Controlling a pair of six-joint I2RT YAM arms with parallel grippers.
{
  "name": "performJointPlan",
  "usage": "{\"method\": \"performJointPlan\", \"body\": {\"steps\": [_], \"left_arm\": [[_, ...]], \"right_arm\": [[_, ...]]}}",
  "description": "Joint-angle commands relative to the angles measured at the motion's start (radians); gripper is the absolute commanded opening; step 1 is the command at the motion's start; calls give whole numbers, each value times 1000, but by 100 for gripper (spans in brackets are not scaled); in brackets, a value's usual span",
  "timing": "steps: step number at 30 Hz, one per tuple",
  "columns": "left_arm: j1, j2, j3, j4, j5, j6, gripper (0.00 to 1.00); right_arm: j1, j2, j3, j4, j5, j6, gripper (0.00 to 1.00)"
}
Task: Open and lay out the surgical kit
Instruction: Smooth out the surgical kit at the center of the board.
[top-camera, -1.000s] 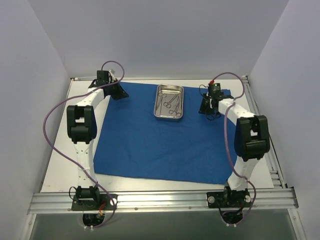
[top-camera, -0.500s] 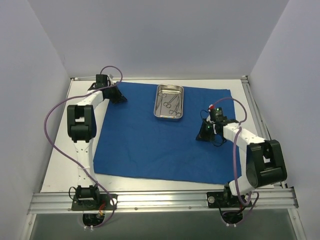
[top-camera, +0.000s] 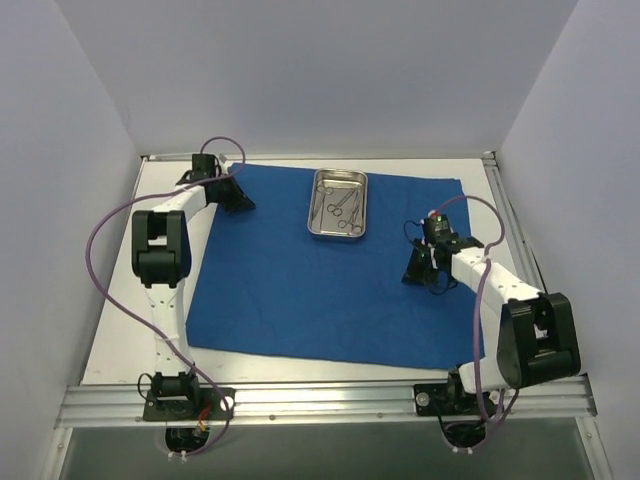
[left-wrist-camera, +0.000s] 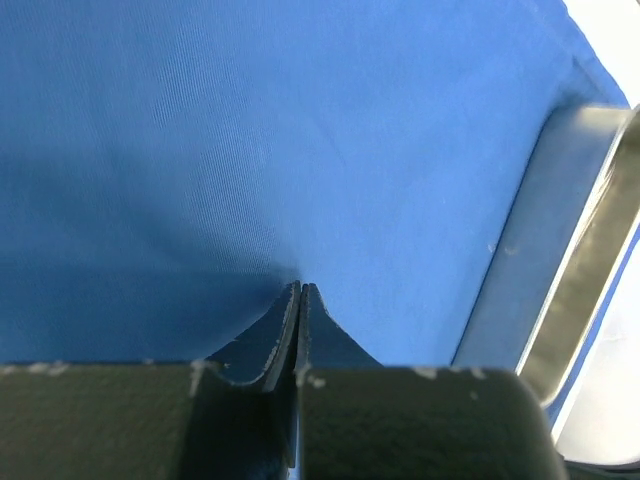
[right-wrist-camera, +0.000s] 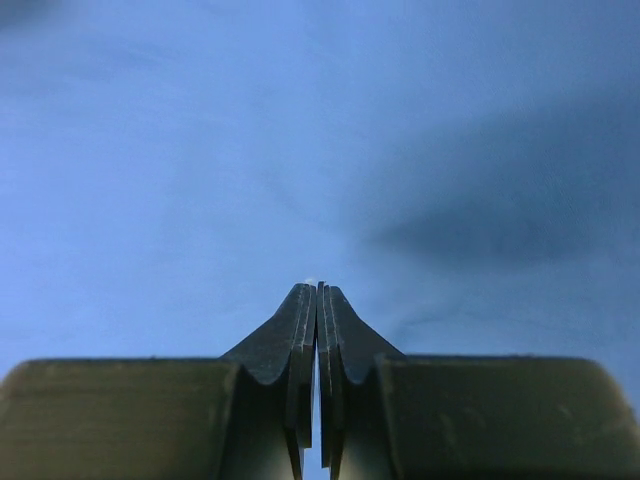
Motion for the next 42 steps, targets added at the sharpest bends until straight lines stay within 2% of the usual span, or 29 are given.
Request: {"method": "performJointPlan", "body": {"steps": [1, 4, 9, 10, 13, 17, 22, 26, 30, 33, 35, 37, 40, 42], "left_arm": [[-20, -204, -75, 100, -35, -8, 2], [-35, -336, -157, 137, -72, 0, 3], [-95, -534, -219, 100, -146, 125, 20], [-116, -556, -234, 106, -147, 136, 27], [-147, -634, -288, 108, -141, 187, 31], [-192, -692, -374, 102, -151, 211, 41], [-204, -720, -471, 131, -129, 193, 41], [-227, -750, -534, 131, -153, 217, 41], [-288, -766, -578, 112, -186, 225, 41], [-316, -754, -604, 155, -192, 167, 40], [-314, -715, -586, 168, -155, 136, 39], [-318, -689, -558, 186, -114, 109, 40], [-316, -685, -532, 180, -115, 95, 44], [-315, -691, -526, 172, -111, 92, 47]], "right_arm": [[48, -82, 158, -57, -12, -46, 0], [123, -105, 168, -71, -66, -49, 0], [242, -83, 96, -35, -144, -43, 0], [258, -76, 82, -28, -149, -40, 0], [299, -52, 10, 21, -170, -10, 0], [330, -9, -45, 81, -150, 18, 0], [330, 5, -107, 55, -48, 56, 0], [345, -19, -121, 32, -34, 76, 0], [384, -32, -21, -25, 18, 56, 0], [378, -14, 97, -39, 101, 35, 0], [337, 25, 209, -29, 127, -9, 11], [298, 94, 282, 0, 132, -31, 30], [240, 209, 434, 21, 135, -76, 44], [217, 281, 584, -5, 134, -92, 46]]}}
